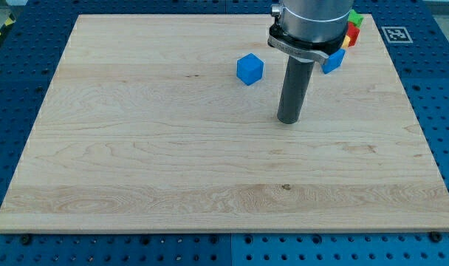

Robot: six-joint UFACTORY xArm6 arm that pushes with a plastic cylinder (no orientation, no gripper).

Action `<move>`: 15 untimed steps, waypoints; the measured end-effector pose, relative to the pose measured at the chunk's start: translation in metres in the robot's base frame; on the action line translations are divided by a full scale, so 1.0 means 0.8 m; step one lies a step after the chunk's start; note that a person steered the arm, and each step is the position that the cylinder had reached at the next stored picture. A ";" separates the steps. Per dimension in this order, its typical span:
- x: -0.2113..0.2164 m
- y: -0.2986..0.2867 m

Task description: Push the blue cube to the group of blocks

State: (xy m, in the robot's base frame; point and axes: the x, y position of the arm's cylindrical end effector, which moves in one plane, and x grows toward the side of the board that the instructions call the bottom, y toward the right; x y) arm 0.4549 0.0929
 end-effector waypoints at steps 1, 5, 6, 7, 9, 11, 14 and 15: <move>-0.034 -0.048; -0.112 -0.077; -0.113 -0.089; -0.125 -0.098; -0.125 -0.060; -0.138 -0.058; -0.172 -0.083; -0.179 -0.041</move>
State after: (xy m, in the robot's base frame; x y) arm 0.3113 0.0604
